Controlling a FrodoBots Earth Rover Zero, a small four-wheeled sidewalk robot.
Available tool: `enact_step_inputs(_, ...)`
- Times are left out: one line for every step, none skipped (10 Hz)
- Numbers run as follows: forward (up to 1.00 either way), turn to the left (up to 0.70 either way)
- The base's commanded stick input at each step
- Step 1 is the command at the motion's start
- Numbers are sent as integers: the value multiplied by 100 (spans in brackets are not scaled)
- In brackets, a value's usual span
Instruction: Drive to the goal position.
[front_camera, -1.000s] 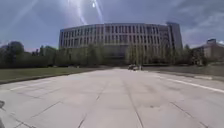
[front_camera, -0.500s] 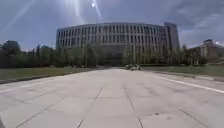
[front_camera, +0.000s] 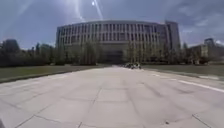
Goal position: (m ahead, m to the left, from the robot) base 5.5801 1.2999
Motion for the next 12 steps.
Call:
enact_step_inputs(50,0)
enact_step_inputs(50,0)
enact_step_inputs(50,0)
enact_step_inputs(50,0)
enact_step_inputs(50,0)
enact_step_inputs(50,0)
enact_step_inputs(50,0)
enact_step_inputs(50,0)
enact_step_inputs(50,0)
enact_step_inputs(50,0)
enact_step_inputs(50,0)
enact_step_inputs(50,0)
